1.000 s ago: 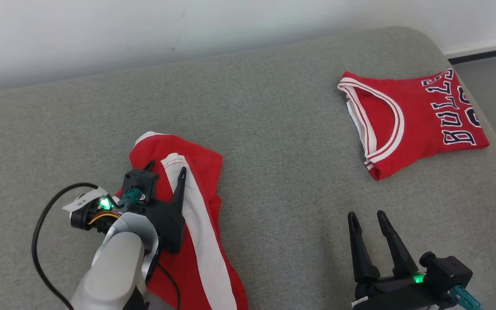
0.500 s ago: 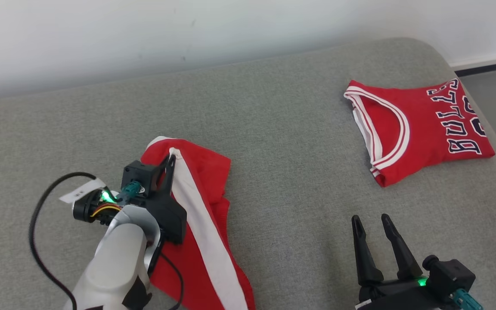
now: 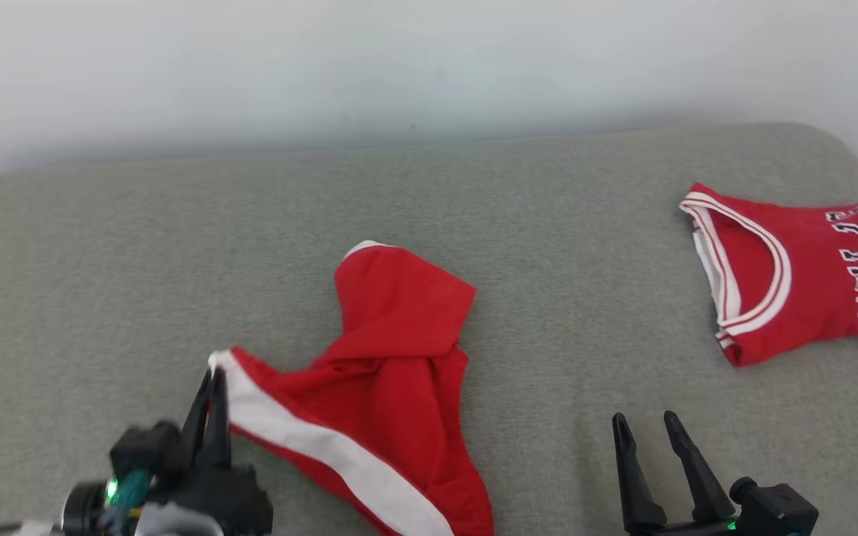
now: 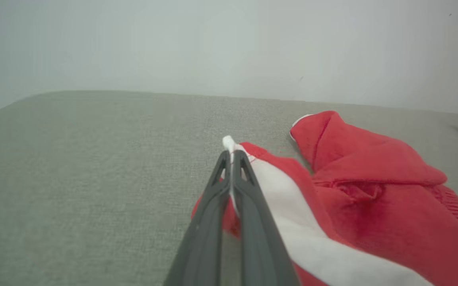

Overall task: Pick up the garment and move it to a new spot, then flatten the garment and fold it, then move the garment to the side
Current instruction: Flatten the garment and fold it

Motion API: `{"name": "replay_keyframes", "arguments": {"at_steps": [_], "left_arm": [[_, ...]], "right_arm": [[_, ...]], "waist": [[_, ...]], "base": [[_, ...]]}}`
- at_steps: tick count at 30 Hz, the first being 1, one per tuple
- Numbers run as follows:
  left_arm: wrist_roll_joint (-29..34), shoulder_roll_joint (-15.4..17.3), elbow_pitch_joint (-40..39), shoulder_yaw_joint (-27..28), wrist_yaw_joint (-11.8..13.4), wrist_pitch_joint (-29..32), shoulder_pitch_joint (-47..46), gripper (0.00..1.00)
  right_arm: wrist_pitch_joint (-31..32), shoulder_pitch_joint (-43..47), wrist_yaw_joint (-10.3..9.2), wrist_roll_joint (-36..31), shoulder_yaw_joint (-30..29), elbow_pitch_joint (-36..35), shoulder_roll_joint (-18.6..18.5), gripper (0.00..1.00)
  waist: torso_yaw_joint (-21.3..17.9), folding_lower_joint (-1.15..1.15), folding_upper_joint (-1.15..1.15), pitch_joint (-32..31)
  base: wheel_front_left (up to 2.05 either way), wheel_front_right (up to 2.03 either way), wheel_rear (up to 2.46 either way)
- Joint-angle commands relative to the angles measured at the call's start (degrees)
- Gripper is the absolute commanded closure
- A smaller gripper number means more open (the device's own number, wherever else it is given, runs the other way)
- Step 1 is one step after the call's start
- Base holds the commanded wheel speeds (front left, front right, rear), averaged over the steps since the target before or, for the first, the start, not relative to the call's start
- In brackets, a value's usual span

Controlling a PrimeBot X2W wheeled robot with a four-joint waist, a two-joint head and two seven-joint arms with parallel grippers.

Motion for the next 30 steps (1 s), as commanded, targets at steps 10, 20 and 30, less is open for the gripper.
{"name": "replay_keyframes", "arguments": {"at_steps": [10, 20, 30], "left_arm": [[-2.79, -0.47, -7.14, 2.57, 4.1, 0.88, 14.96, 1.0], [-2.95, -1.23, -12.58, 3.99, 5.64, -0.06, 16.88, 0.0], [1.24, -1.49, -13.82, 4.04, 5.06, -0.13, 18.27, 0.0]], "right_arm": [[-0.03, 0.06, 0.03, -0.59, 1.39, 2.9, -0.01, 0.0], [-0.03, -1.47, 0.03, -0.09, 4.8, 6.92, 0.0, 0.0], [-0.03, -13.35, 0.03, 2.23, 13.21, 23.79, -0.01, 0.0]], "waist": [[5.19, 0.01, 0.0, -2.03], [7.09, 0.01, 0.0, -2.96], [9.49, 0.01, 0.0, -3.17]], "base": [[0.0, 0.0, 0.0], [0.0, 0.0, 0.0], [0.0, 0.0, 0.0]]}}
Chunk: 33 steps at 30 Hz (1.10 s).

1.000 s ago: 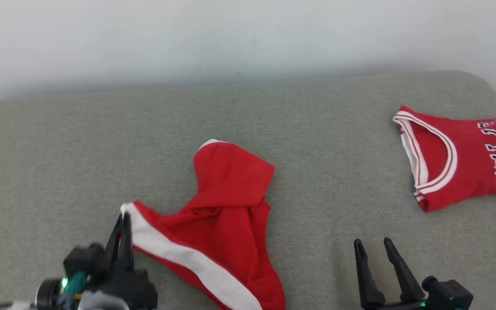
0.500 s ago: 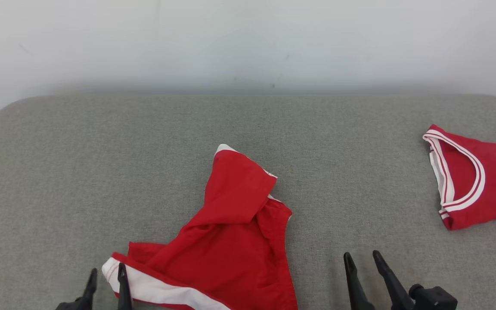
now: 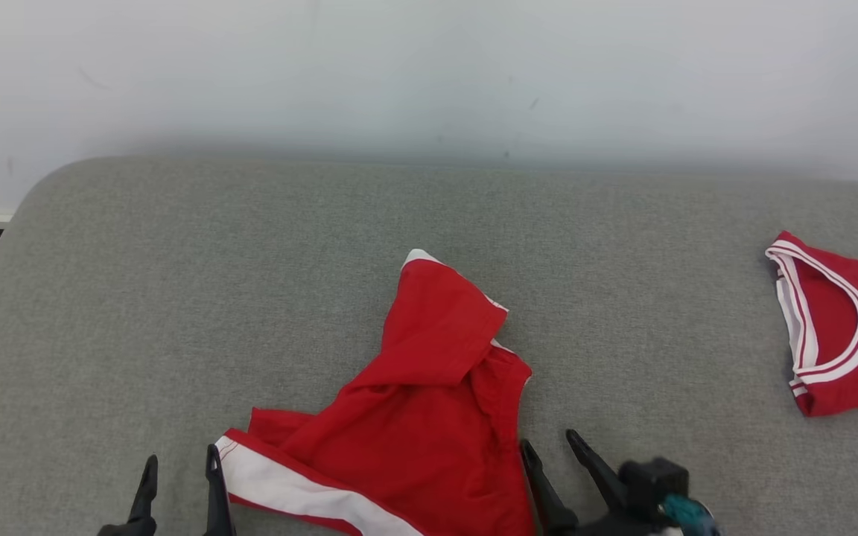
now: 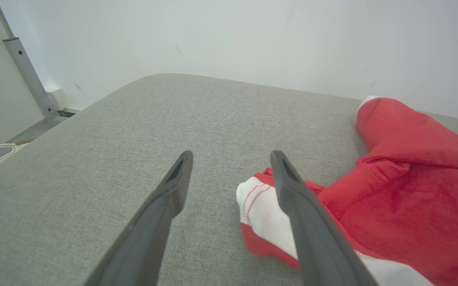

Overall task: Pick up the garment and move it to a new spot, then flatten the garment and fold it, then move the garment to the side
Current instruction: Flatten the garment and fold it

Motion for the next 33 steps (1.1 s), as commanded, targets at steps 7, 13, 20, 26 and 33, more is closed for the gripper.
{"name": "replay_keyframes", "arguments": {"at_steps": [7, 13, 20, 26, 33], "left_arm": [[0.61, -1.19, 1.37, -0.27, -1.12, -0.15, 0.49, 0.0], [1.26, -1.7, 1.96, -0.97, -1.77, -0.16, -0.42, 0.0], [1.34, -1.93, 2.19, -1.3, -2.15, -0.17, -1.22, 0.0], [0.82, -1.97, 3.14, -2.55, -2.74, -0.16, -2.25, 0.0], [-0.27, -1.97, 4.54, -3.67, -2.83, -0.16, -1.49, 0.0]], "right_arm": [[-0.03, -8.73, 0.03, 3.27, 5.3, 10.48, -0.04, 0.0], [-0.03, -14.28, 0.03, 3.68, 6.82, 18.54, -0.07, 1.0], [-0.05, -21.68, 0.03, 0.81, 1.78, 19.35, -2.84, 1.0], [-0.04, -25.7, 0.03, -1.36, -2.5, 20.7, -4.08, 1.0], [-0.06, -23.64, 0.03, 0.77, -0.6, 23.06, -3.37, 0.0]], "waist": [[3.3, 0.0, 0.0, -0.17], [5.93, 0.0, 0.0, -0.11], [6.63, 0.0, 0.0, 0.54], [7.38, 0.0, 0.0, 0.76], [6.54, 0.0, 0.0, -0.98]], "base": [[0.0, 0.0, 0.0], [0.0, 0.0, 0.0], [0.0, 0.0, 0.0], [0.0, 0.0, 0.0], [0.0, 0.0, 0.0]]}}
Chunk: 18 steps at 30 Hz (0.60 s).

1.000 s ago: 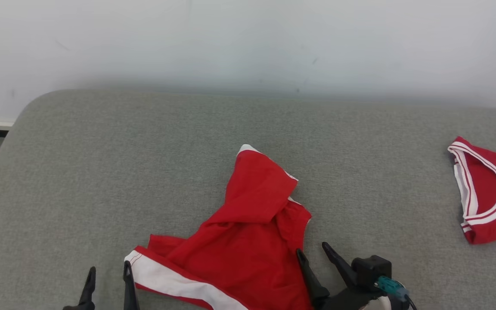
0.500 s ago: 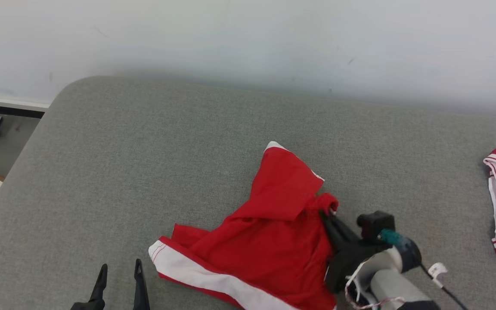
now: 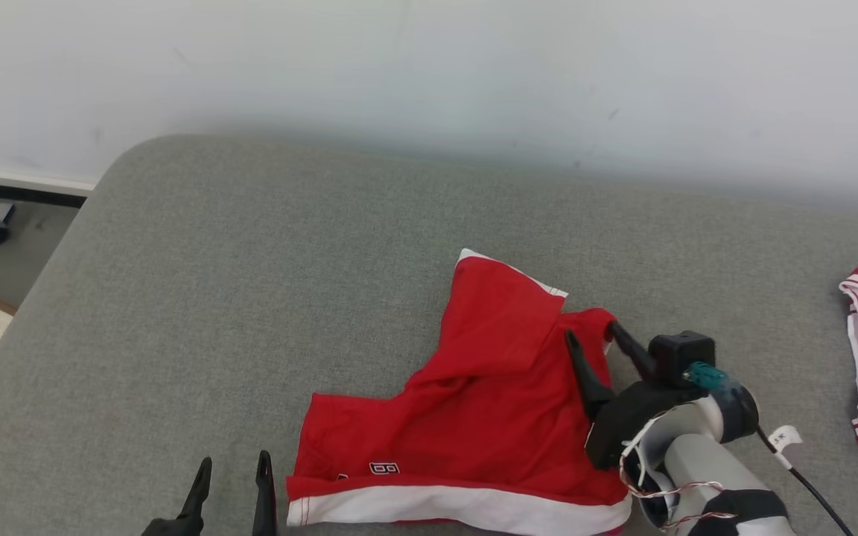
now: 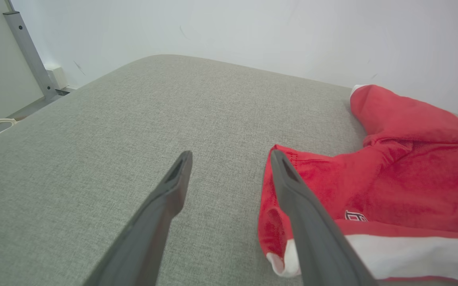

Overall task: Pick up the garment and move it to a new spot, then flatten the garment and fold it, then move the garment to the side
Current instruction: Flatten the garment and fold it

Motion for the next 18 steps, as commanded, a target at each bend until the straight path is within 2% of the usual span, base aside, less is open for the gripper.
{"name": "replay_keyframes", "arguments": {"at_steps": [1, 8, 18], "left_arm": [[-0.19, -0.02, 0.09, 0.03, -0.02, -0.12, 0.48, 0.0], [0.14, -0.03, 0.22, 0.24, -0.31, -0.12, 2.65, 0.0], [0.4, -0.03, 0.15, -1.77, -1.06, -0.12, 5.41, 0.0]], "right_arm": [[-0.03, 1.75, 0.03, 0.18, -0.88, -3.12, -1.32, 0.0], [-0.04, 14.72, 0.03, -2.55, -5.32, -20.84, -3.44, 0.0], [-0.04, 29.13, 0.03, -3.91, -5.76, -31.78, -4.24, 0.0]], "waist": [[-0.74, -0.01, 0.0, -0.96], [-2.35, -0.01, 0.0, -3.03], [-3.11, -0.01, 0.0, -4.15]], "base": [[0.0, 0.0, 0.0], [0.0, 0.0, 0.0], [0.0, 0.0, 0.0]]}}
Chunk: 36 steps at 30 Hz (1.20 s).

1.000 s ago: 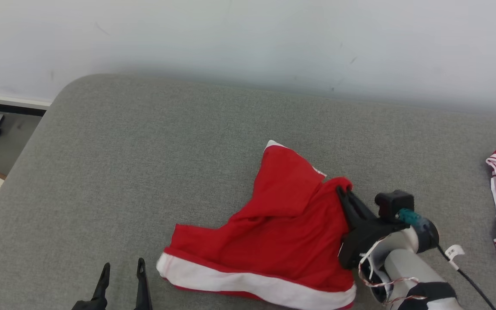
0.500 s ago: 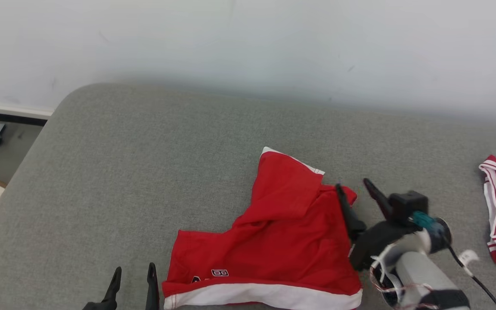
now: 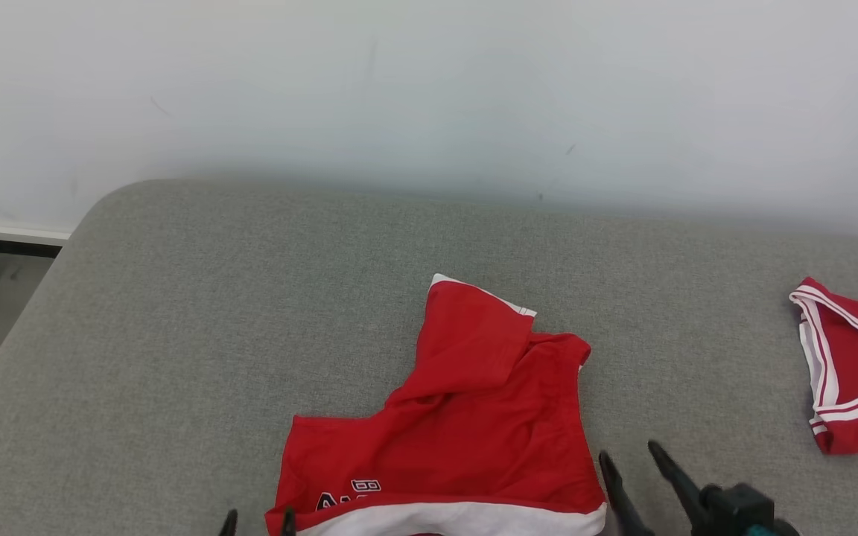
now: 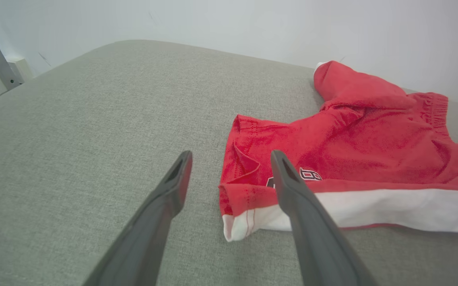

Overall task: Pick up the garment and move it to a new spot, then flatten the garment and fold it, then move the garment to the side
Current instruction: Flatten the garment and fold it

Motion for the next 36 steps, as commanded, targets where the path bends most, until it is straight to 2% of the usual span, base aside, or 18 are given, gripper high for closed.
{"name": "replay_keyframes", "arguments": {"at_steps": [1, 9, 30, 31, 32, 33, 36], "left_arm": [[0.47, 0.0, -0.21, -0.48, 0.05, -0.12, 0.91, 0.0], [0.74, 0.01, 2.36, -4.2, -0.64, -0.12, 3.14, 0.0], [-3.71, 0.03, 12.19, -3.75, -1.79, -0.12, -4.51, 0.0], [-4.3, 0.03, 13.12, -3.92, -2.15, -0.12, -4.78, 0.55], [-4.83, 0.03, 13.98, -4.27, -2.55, -0.12, -5.2, 1.0], [-5.36, 0.03, 15.59, -4.95, -2.89, -0.12, -6.38, 1.0], [-5.82, 0.03, 17.05, -5.72, -3.08, -0.12, -7.27, 1.0]], "right_arm": [[-0.02, 1.2, 0.03, -0.64, 0.46, -0.53, -0.56, 0.0], [-0.02, 5.52, 0.03, -0.34, 3.35, -0.29, -0.47, 0.0], [-0.03, -0.94, 0.03, 2.44, 7.88, 9.6, -0.76, 0.0], [-0.02, -1.27, 0.03, 2.65, 8.27, 10.38, -0.64, 0.23], [-0.02, -1.73, 0.03, 2.95, 8.61, 11.01, -0.54, 0.65], [-0.02, -2.33, 0.03, 3.58, 9.3, 12.26, -0.39, 1.0], [-0.03, -2.86, 0.03, 4.13, 10.05, 12.95, -0.34, 1.0]], "waist": [[-0.03, 0.01, 0.0, -0.07], [-0.23, 0.01, 0.0, 0.94], [-0.53, 0.01, 0.0, 2.95], [-0.43, 0.01, 0.0, 2.95], [-0.34, 0.01, 0.0, 2.93], [-0.14, 0.01, 0.0, 2.75], [0.07, 0.01, 0.0, 2.42]], "base": [[0.0, 0.0, 0.0], [0.0, 0.0, 0.0], [0.0, 0.0, 0.0], [0.0, 0.0, 0.0], [0.0, 0.0, 0.0], [0.0, 0.0, 0.0], [0.0, 0.0, 0.0]]}}
